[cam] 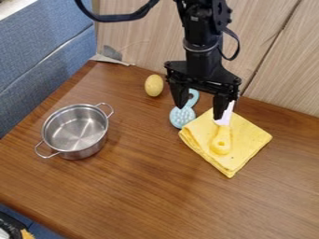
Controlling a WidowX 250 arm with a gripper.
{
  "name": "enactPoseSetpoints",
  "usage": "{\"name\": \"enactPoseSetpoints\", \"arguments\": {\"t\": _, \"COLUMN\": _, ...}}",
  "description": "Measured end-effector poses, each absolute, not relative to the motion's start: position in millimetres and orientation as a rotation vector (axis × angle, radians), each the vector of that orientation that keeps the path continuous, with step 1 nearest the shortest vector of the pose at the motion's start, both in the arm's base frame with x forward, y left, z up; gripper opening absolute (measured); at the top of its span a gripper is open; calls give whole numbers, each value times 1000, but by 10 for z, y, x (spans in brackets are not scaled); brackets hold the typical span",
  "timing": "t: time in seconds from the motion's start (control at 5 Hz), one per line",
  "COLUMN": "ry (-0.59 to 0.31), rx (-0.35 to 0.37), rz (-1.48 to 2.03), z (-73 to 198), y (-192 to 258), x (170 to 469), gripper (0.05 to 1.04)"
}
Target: Put the yellow knife between the silver pot nad the yellow cloth
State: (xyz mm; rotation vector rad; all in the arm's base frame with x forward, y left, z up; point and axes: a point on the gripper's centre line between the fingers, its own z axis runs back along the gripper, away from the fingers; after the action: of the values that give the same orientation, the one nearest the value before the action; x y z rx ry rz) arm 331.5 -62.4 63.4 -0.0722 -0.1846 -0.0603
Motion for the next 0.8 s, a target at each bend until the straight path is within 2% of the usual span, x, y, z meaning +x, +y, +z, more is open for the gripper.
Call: {"name": "enactPoseSetpoints", "arguments": {"t": 0.8, "ry": -98, "rx": -58, "rz": -100, "z": 266, "y": -974, "x": 3290, "gripper": 999}}
